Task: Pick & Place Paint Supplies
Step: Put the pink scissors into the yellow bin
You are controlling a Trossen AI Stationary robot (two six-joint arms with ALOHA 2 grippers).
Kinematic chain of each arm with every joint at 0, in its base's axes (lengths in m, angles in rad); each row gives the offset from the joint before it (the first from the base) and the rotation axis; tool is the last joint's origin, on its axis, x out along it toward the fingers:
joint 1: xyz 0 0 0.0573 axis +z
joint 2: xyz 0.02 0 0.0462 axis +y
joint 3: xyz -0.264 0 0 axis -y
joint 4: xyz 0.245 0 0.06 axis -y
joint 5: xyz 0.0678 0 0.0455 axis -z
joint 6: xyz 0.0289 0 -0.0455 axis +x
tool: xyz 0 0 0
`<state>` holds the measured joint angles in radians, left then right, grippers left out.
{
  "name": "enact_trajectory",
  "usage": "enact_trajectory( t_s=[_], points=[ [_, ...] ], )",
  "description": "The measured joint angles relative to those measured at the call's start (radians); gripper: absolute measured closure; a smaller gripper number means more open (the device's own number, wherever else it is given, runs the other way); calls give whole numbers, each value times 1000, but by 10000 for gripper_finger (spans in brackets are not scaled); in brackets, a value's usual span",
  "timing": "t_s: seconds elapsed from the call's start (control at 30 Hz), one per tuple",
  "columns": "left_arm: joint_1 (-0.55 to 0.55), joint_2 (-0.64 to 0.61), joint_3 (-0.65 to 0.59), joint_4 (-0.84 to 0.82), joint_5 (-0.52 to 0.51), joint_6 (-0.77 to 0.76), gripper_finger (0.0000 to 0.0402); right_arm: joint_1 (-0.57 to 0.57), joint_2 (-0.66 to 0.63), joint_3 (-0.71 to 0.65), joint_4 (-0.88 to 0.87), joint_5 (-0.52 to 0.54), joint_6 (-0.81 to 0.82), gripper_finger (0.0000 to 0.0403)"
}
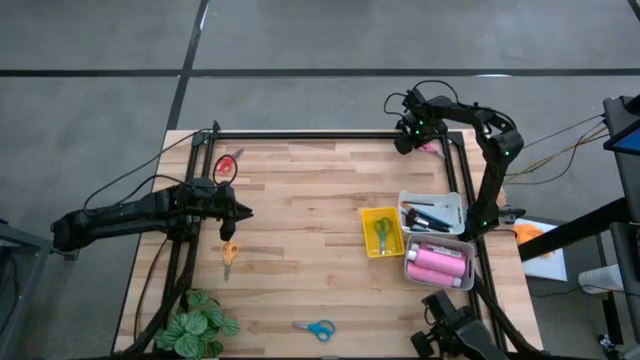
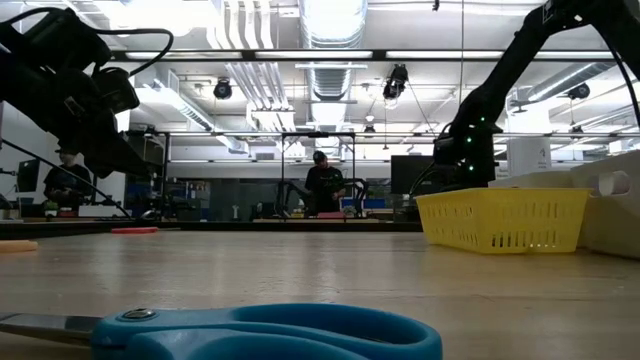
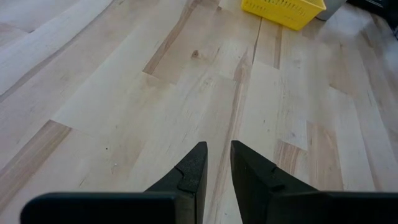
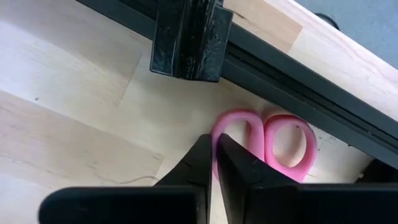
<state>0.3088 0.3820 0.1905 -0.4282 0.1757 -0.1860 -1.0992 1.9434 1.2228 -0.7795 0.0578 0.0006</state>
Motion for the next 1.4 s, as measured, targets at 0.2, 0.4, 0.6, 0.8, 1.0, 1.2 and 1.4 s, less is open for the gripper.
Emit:
enact_trajectory(
  t_s=[0.2, 0.4, 0.6, 0.8, 1.0, 1.2, 1.4],
  points=[
    [0, 0, 0, 0, 0, 0, 329, 0, -22, -3, 1, -3, 21, 391],
    [0, 0, 0, 0, 0, 2, 329, 6, -107, -3, 3, -62, 23, 392],
    [0, 0, 0, 0, 0, 3, 329, 5, -205, -3, 3, -189, 45, 392],
    [0, 0, 0, 0, 0, 3, 329, 29, -319, -2, 2, -300, 125, 392],
    [0, 0, 0, 0, 0, 3, 329, 103, -441, -2, 1, -397, 193, 392],
    [0, 0, 0, 0, 0, 3, 329, 229, -542, -7, 1, -409, 322, 392],
    [0, 0, 0, 0, 0, 3, 329, 368, -624, -20, 0, -400, 467, 392]
  ],
)
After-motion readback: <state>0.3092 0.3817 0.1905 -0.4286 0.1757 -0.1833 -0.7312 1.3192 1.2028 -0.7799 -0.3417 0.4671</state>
